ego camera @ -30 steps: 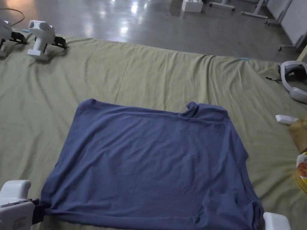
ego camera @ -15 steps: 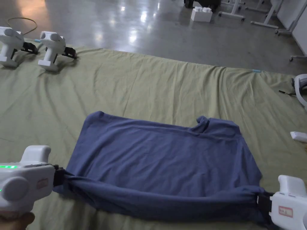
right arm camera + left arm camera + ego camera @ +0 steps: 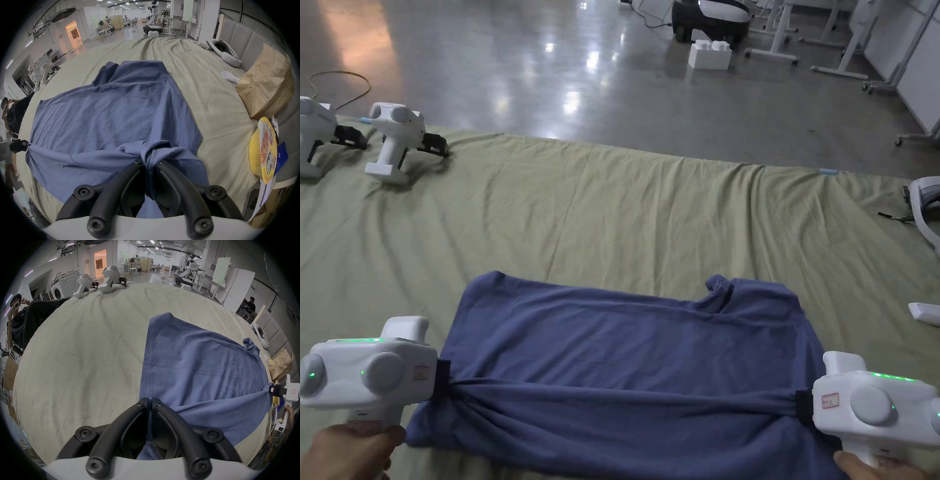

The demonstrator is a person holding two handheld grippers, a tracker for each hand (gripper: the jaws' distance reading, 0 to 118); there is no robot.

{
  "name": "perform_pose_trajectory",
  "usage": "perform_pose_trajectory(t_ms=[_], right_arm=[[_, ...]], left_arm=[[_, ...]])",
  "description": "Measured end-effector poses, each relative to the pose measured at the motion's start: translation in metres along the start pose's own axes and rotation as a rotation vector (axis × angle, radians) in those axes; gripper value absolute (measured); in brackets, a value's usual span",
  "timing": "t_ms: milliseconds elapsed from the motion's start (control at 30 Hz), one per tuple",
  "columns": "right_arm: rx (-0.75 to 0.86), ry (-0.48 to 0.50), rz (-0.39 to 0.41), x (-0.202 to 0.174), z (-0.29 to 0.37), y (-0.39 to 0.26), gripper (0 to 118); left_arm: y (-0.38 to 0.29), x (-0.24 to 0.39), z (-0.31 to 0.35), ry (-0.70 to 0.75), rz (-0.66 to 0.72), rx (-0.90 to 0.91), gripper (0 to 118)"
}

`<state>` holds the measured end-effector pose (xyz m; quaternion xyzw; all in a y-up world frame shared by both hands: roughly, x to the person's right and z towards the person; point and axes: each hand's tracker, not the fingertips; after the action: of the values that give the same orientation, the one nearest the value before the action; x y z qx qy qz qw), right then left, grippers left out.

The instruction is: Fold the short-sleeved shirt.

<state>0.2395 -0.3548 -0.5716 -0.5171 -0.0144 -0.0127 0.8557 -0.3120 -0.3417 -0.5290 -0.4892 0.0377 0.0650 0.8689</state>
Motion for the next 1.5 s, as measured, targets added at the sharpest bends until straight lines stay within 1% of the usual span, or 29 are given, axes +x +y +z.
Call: perform_pose_trajectory(t_ms=[67,100,167,200,233,267,300,367,433,533,667,733,767,800,833,867,900,933,967,1033,1067,1167,1233,1367,1500], right_arm=[[-0.005,-0.003,0.004,0.001,-0.002,-0.001,13],[-0.005,-0.004,0.004,0.000,0.002,-0.002,17],[0.027,-0.016,0.006,0.001,0.011,-0.006,34],[0.054,-0.026,0.005,0.002,0.017,-0.008,42],[0.076,-0.025,-0.001,0.002,0.024,-0.009,47],[0.113,-0.012,-0.014,0.003,0.033,-0.012,52],[0.153,0.002,-0.023,0.003,0.043,-0.016,55],[0.233,0.017,-0.034,0.000,0.067,-0.024,56],[0.346,0.024,-0.032,-0.006,0.093,-0.035,57],[0.531,0.023,-0.019,-0.021,0.131,-0.054,57],[0.779,-0.009,-0.008,-0.046,0.176,-0.084,57],[0.869,-0.048,-0.008,-0.059,0.194,-0.097,56],[0.906,-0.064,-0.005,-0.065,0.200,-0.102,54],[0.936,-0.070,-0.001,-0.071,0.207,-0.107,46],[0.964,-0.064,-0.004,-0.075,0.213,-0.111,35],[0.994,-0.058,-0.011,-0.079,0.218,-0.116,24],[0.997,-0.059,-0.013,-0.082,0.222,-0.118,21],[0.998,-0.054,-0.009,-0.085,0.226,-0.120,20],[1.016,-0.043,-0.003,-0.087,0.230,-0.123,14],[1.044,-0.060,-0.005,-0.090,0.235,-0.127,10],[1.055,-0.056,-0.009,-0.090,0.237,-0.129,6],[1.066,-0.049,-0.018,-0.090,0.243,-0.132,6],[1.075,-0.071,0.014,-0.092,0.244,-0.133,6],[1.043,-0.060,0.023,-0.091,0.241,-0.131,6],[0.979,-0.036,0.013,-0.089,0.230,-0.127,6]], left_arm=[[0.003,-0.001,-0.004,-0.006,-0.003,-0.005,7],[0.004,-0.001,-0.005,-0.009,-0.005,-0.009,7],[0.004,-0.002,-0.001,-0.013,-0.003,-0.005,8],[0.003,-0.001,0.005,-0.017,0.005,0.002,14],[0.001,-0.001,0.010,-0.016,0.012,0.012,32],[-0.001,-0.001,0.016,-0.012,0.022,0.031,55],[-0.005,-0.001,0.024,-0.022,0.030,0.047,69],[-0.012,0.001,0.043,-0.060,0.036,0.115,68],[-0.023,0.009,0.066,-0.036,0.027,0.209,68],[-0.042,0.022,0.104,-0.043,0.017,0.385,68],[-0.068,0.038,0.149,0.013,-0.009,0.646,67],[-0.082,0.046,0.169,0.041,-0.044,0.762,63],[-0.087,0.050,0.178,0.055,-0.059,0.803,56],[-0.091,0.054,0.187,0.056,-0.069,0.843,33],[-0.095,0.057,0.193,0.082,-0.066,0.868,17],[-0.098,0.060,0.202,0.090,-0.054,0.892,16],[-0.101,0.059,0.207,0.051,-0.056,0.901,15],[-0.103,0.058,0.211,0.028,-0.058,0.911,9],[-0.105,0.060,0.214,0.040,-0.061,0.915,7],[-0.108,0.058,0.216,0.049,-0.067,0.927,2],[-0.110,0.056,0.218,0.042,-0.071,0.934,2],[-0.112,0.058,0.220,0.043,-0.097,0.920,2],[-0.113,0.054,0.214,0.046,-0.111,0.887,2],[-0.106,0.038,0.181,0.019,-0.106,0.659,2],[-0.091,0.012,0.116,0.018,-0.112,0.380,2]])
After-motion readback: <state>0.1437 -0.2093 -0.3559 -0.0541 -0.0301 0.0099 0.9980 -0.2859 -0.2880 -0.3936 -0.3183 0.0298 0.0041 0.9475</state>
